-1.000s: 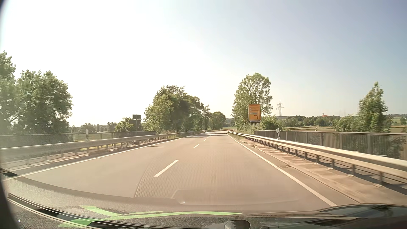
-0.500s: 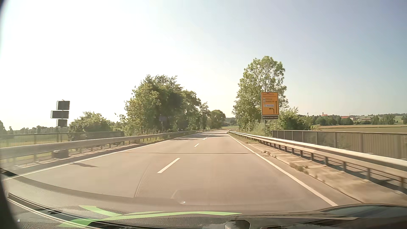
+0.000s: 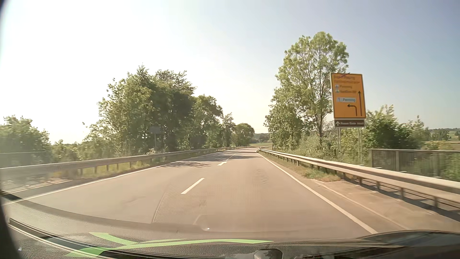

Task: Follow the waypoints while adhering to traffic rules and regulations

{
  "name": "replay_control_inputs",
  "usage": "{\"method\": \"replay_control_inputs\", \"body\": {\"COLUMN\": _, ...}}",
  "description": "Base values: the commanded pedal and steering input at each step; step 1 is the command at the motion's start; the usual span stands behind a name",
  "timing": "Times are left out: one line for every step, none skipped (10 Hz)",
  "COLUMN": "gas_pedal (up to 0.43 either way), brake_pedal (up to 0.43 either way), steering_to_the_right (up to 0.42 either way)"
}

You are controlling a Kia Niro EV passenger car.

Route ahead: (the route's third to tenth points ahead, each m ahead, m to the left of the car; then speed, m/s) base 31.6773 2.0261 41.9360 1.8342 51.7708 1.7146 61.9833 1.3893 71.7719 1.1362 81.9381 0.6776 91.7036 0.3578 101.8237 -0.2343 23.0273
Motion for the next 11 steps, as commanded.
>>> {"method": "replay_control_inputs", "body": {"gas_pedal": 0.189, "brake_pedal": 0.000, "steering_to_the_right": 0.000}}
{"method": "replay_control_inputs", "body": {"gas_pedal": 0.189, "brake_pedal": 0.000, "steering_to_the_right": 0.000}}
{"method": "replay_control_inputs", "body": {"gas_pedal": 0.189, "brake_pedal": 0.000, "steering_to_the_right": 0.000}}
{"method": "replay_control_inputs", "body": {"gas_pedal": 0.189, "brake_pedal": 0.000, "steering_to_the_right": -0.001}}
{"method": "replay_control_inputs", "body": {"gas_pedal": 0.189, "brake_pedal": 0.000, "steering_to_the_right": -0.001}}
{"method": "replay_control_inputs", "body": {"gas_pedal": 0.189, "brake_pedal": 0.000, "steering_to_the_right": -0.002}}
{"method": "replay_control_inputs", "body": {"gas_pedal": 0.189, "brake_pedal": 0.000, "steering_to_the_right": -0.002}}
{"method": "replay_control_inputs", "body": {"gas_pedal": 0.189, "brake_pedal": 0.000, "steering_to_the_right": -0.002}}
{"method": "replay_control_inputs", "body": {"gas_pedal": 0.189, "brake_pedal": 0.000, "steering_to_the_right": -0.002}}
{"method": "replay_control_inputs", "body": {"gas_pedal": 0.197, "brake_pedal": 0.000, "steering_to_the_right": -0.002}}
{"method": "replay_control_inputs", "body": {"gas_pedal": 0.197, "brake_pedal": 0.000, "steering_to_the_right": -0.002}}
